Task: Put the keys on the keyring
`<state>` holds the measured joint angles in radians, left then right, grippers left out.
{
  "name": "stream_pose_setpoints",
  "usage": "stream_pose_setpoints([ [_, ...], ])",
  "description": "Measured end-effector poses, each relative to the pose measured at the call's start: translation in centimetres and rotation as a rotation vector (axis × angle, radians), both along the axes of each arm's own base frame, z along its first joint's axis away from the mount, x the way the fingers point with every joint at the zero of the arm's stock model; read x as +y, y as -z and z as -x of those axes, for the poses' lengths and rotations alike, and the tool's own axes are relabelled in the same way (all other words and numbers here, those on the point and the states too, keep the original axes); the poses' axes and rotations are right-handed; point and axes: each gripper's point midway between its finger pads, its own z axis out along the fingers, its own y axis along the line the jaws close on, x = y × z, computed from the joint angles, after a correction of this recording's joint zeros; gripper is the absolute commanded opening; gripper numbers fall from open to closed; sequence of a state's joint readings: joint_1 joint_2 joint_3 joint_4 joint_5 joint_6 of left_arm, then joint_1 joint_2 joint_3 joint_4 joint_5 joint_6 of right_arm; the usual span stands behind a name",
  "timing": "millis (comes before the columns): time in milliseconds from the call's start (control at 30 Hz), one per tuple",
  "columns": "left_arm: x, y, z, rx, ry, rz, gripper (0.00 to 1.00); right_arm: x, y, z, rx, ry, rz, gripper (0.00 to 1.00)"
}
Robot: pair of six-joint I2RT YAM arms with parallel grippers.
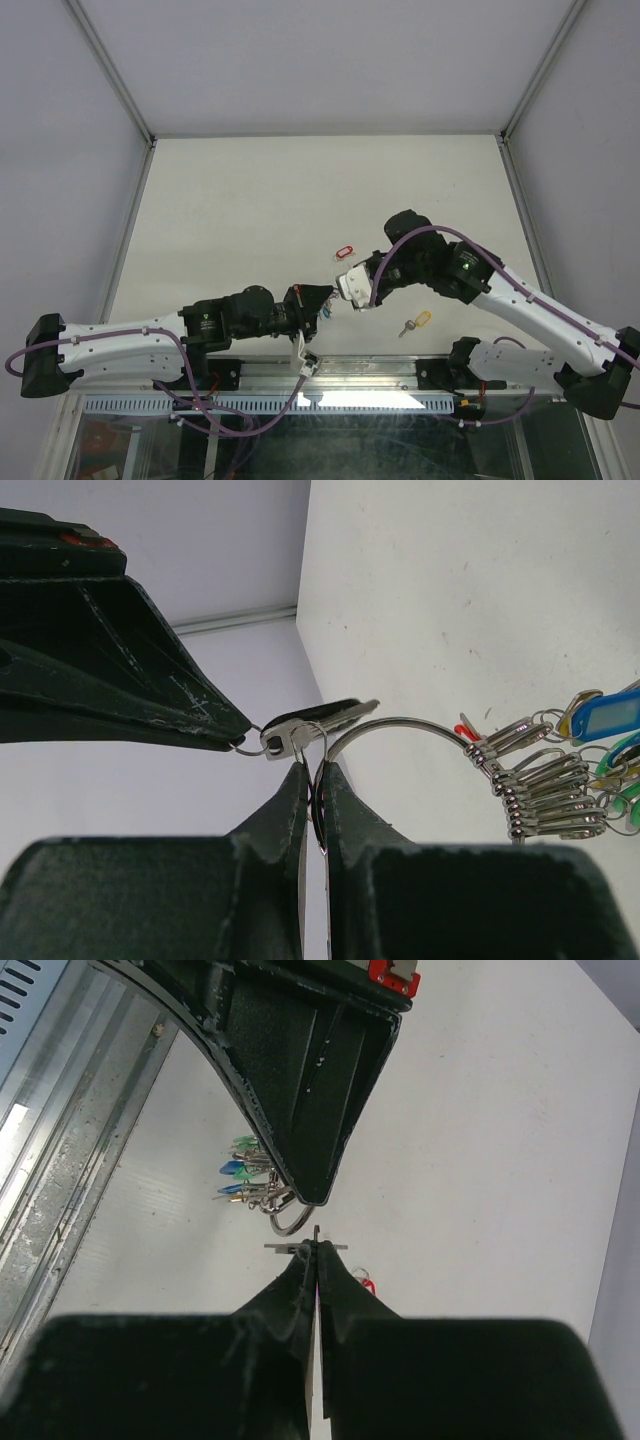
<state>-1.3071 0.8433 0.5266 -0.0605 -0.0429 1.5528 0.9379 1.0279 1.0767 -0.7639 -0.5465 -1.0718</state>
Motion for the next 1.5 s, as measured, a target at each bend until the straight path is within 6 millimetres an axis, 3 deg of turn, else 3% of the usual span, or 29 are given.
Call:
stream_pose_setpoints([
  [567,0.0,0.0,0.0,-0.003,0.002,-0.001,0.00,1.1,0.6,1.3,-0.008,-0.077,0.014,0.00],
  [1500,0.2,0.4,0.1,0.002,0.002,-0.020,0.00,1.4,1.1,1.0,-0.040,-0.089,0.034,0.00],
])
